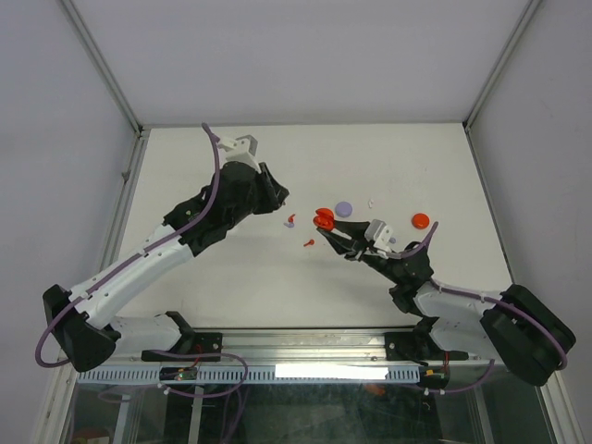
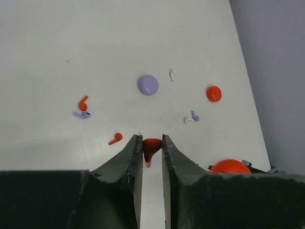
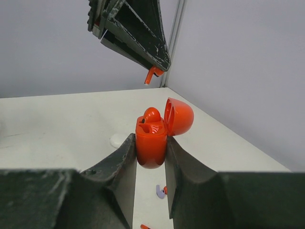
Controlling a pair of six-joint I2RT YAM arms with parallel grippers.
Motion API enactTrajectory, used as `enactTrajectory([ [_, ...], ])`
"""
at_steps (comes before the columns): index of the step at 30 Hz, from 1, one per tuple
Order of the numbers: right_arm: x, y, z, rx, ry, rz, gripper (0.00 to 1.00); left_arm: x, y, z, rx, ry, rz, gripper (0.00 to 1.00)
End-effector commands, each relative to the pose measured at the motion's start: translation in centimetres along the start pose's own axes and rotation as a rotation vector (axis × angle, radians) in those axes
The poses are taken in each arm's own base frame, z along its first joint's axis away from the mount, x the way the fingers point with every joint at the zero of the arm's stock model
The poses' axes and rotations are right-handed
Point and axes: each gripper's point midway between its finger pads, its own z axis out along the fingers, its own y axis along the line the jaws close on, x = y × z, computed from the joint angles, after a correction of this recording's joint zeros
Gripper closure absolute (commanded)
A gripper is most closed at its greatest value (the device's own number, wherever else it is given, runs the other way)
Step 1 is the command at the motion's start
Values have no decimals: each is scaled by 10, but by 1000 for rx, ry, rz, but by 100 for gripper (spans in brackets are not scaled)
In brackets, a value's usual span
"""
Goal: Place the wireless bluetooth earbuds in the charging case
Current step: Place the earbud in the charging case.
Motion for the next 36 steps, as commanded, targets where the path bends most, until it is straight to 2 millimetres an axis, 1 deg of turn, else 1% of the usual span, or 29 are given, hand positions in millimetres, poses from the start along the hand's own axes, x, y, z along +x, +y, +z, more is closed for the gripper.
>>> enactTrajectory([
  [1, -38, -8, 16, 17, -132, -51, 100, -26, -56, -22, 141, -143, -26, 91],
  [12, -38, -14, 13, 61, -147, -18, 100, -6, -105, -38, 301, -208, 37, 92],
  [19, -40, -18, 12, 87, -155, -9, 100, 11, -127, -43, 369, -228, 94, 92],
  [22, -41, -18, 11, 88, -159, -4, 100, 17, -130, -43, 369, -237, 127, 92],
  [27, -43, -17, 10, 87, -168, 4, 100, 27, -132, -38, 358, -231, 182, 92],
  [36, -48, -17, 8, 84, -176, 3, 100, 31, -129, -32, 335, -242, 231, 92],
])
